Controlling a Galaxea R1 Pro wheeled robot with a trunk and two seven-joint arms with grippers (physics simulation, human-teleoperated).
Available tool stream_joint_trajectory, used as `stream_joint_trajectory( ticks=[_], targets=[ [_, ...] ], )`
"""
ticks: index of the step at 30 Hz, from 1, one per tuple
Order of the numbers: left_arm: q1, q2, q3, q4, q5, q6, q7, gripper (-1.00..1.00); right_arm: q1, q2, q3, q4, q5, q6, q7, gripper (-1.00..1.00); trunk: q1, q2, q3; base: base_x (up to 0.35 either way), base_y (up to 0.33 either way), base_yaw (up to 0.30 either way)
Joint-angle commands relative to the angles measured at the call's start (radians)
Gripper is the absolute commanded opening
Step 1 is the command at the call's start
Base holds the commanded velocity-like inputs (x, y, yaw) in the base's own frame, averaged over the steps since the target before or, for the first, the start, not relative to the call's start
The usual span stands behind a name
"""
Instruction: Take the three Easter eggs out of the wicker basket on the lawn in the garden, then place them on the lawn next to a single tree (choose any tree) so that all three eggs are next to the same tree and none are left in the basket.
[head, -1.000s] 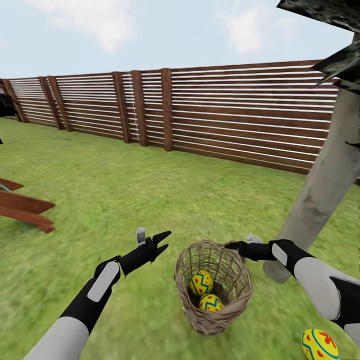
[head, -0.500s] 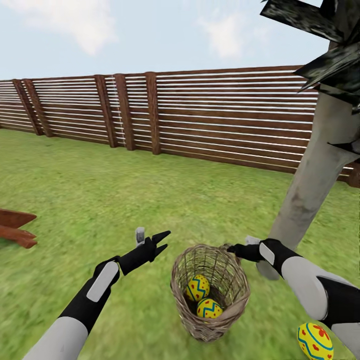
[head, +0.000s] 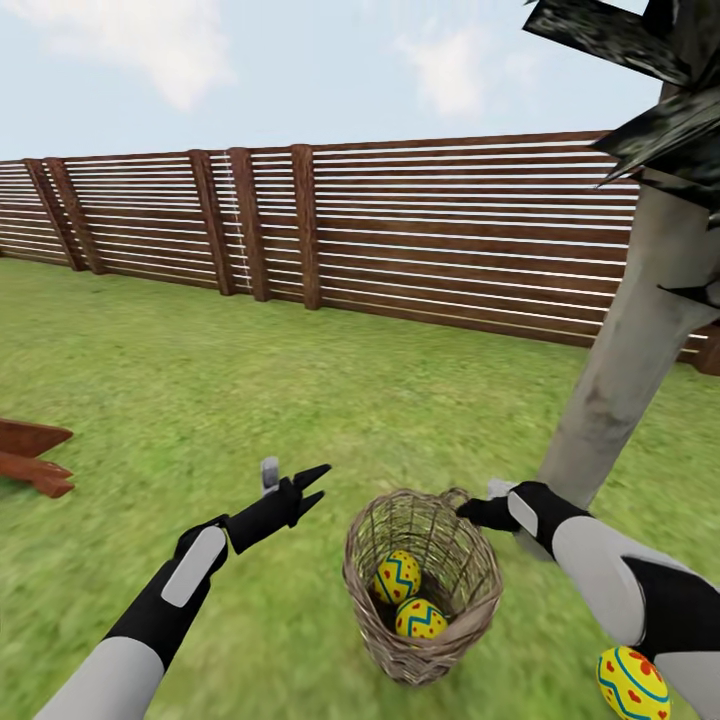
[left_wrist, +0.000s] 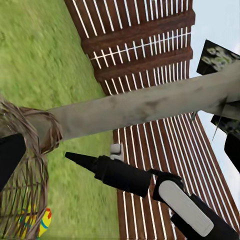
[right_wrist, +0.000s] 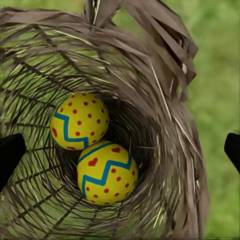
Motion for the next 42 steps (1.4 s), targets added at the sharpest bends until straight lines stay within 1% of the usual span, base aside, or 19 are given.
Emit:
stream_joint_trajectory(
  ticks=[1, 5, 13, 15, 18, 22, 23, 29, 35, 42],
  targets=[
    [0.000, 0.002, 0.002, 0.003, 0.007, 0.004, 0.000, 1.00, 0.003, 0.004, -0.008, 0.004, 0.002, 0.011, 0.004, 1.00, 0.000, 0.000, -0.001, 0.101, 0.180, 0.000],
    [0.002, 0.009, 0.014, 0.008, 0.008, 0.005, -0.001, 1.00, 0.010, 0.027, -0.011, 0.019, -0.021, 0.034, 0.000, 1.00, 0.000, 0.000, -0.001, 0.122, 0.229, 0.000],
    [0.002, 0.011, 0.017, 0.009, 0.008, 0.005, -0.002, 1.00, 0.015, 0.072, -0.014, 0.029, -0.068, 0.079, -0.002, 1.00, 0.000, 0.000, -0.001, 0.149, 0.254, -0.003],
    [0.002, 0.011, 0.017, 0.009, 0.008, 0.005, -0.002, 1.00, 0.015, 0.080, -0.018, 0.030, -0.080, 0.080, -0.003, 1.00, 0.000, 0.000, 0.000, 0.169, 0.256, -0.087],
    [0.002, 0.011, 0.017, 0.010, 0.007, 0.005, -0.002, 1.00, 0.016, 0.076, -0.035, 0.033, -0.097, 0.082, -0.006, 1.00, 0.000, 0.000, 0.003, 0.184, 0.238, -0.168],
    [0.002, 0.012, 0.017, 0.010, 0.008, 0.005, -0.002, 1.00, 0.028, 0.070, -0.056, 0.034, -0.119, 0.081, -0.027, 1.00, 0.000, 0.000, 0.008, 0.098, 0.087, -0.214],
    [0.002, 0.012, 0.017, 0.010, 0.008, 0.005, -0.003, 1.00, 0.033, 0.069, -0.059, 0.033, -0.161, 0.080, -0.041, 1.00, 0.000, 0.000, 0.009, 0.033, 0.029, -0.223],
    [0.002, 0.013, 0.017, 0.010, 0.007, 0.004, -0.003, 1.00, 0.041, 0.068, -0.084, 0.030, -0.167, 0.073, -0.063, 1.00, 0.000, 0.000, 0.016, 0.010, 0.009, -0.226],
    [0.002, 0.013, 0.017, 0.010, 0.006, 0.003, -0.003, 1.00, 0.042, 0.070, -0.088, 0.028, -0.166, 0.067, -0.094, 1.00, 0.000, 0.000, 0.023, 0.001, 0.001, -0.228],
    [0.002, 0.013, 0.017, 0.011, 0.006, 0.003, -0.002, 1.00, 0.043, 0.077, -0.089, 0.030, -0.169, 0.067, -0.100, 1.00, 0.000, 0.000, 0.032, 0.016, 0.040, -0.228]
  ],
)
